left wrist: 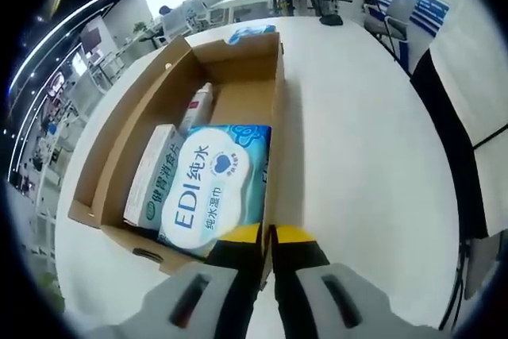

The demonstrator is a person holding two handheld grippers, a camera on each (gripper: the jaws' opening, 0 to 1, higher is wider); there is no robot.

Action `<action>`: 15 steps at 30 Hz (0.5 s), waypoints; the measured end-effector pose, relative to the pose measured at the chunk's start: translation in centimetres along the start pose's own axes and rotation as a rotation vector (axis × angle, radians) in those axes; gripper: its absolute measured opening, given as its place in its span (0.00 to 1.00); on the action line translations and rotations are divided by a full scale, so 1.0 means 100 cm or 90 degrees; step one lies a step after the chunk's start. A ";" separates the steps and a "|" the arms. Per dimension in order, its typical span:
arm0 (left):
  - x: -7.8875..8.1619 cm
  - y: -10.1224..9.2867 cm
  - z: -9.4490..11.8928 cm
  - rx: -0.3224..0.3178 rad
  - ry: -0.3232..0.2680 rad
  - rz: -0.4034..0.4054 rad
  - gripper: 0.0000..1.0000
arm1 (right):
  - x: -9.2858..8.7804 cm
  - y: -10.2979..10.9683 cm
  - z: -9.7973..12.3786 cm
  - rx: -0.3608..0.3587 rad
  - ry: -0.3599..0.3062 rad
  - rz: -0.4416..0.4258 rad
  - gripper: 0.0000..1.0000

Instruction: Operate the shoe box by opening the lid, removing the specified soft item, and placing it in the target area until the item is outside and the box remains undamaged.

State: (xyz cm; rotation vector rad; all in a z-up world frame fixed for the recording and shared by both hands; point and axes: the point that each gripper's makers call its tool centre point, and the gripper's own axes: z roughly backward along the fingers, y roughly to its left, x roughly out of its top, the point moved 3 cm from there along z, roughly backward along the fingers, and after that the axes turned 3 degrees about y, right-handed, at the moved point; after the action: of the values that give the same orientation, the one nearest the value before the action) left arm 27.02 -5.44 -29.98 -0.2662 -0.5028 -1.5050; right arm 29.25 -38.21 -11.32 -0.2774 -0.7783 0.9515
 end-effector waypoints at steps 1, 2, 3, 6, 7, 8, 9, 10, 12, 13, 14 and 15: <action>0.000 0.000 0.000 -0.001 0.000 -0.001 0.03 | 0.002 0.000 0.000 0.004 -0.001 0.002 0.42; 0.000 0.000 0.000 -0.001 0.000 -0.001 0.03 | 0.004 0.000 0.000 0.007 -0.001 0.004 0.41; 0.000 0.000 0.000 -0.002 -0.001 0.001 0.03 | 0.009 0.002 0.000 0.022 -0.004 0.017 0.41; 0.000 0.000 0.000 -0.001 -0.001 0.002 0.03 | 0.026 0.003 0.005 0.045 0.004 0.081 0.41; 0.000 0.000 0.000 0.000 0.000 0.002 0.03 | 0.034 0.004 0.007 0.054 -0.002 0.103 0.41; 0.000 0.000 0.000 0.000 -0.001 0.001 0.03 | 0.037 0.004 0.008 0.057 -0.002 0.107 0.41; 0.000 0.000 0.000 0.000 -0.001 0.001 0.03 | 0.045 0.005 0.010 0.064 -0.009 0.110 0.40; 0.000 0.000 0.000 0.000 -0.003 0.002 0.03 | 0.050 0.007 0.010 0.071 -0.019 0.105 0.40; 0.000 0.000 0.000 0.002 -0.011 0.009 0.04 | 0.064 0.017 0.007 0.112 -0.047 0.073 0.40; 0.001 0.000 0.000 0.003 -0.013 0.012 0.04 | 0.066 0.020 0.005 0.122 -0.049 0.066 0.40; 0.001 0.000 0.001 0.002 -0.014 0.013 0.04 | 0.065 0.020 0.000 0.115 -0.038 0.042 0.41; 0.001 0.000 0.001 0.001 -0.013 0.011 0.04 | 0.065 0.021 -0.003 0.116 -0.034 0.019 0.41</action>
State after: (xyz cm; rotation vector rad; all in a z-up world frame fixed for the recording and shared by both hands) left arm 27.01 -5.51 -29.88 -0.2843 -0.5175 -1.4868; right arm 30.38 -31.68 -9.52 -0.1059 -0.7325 1.0537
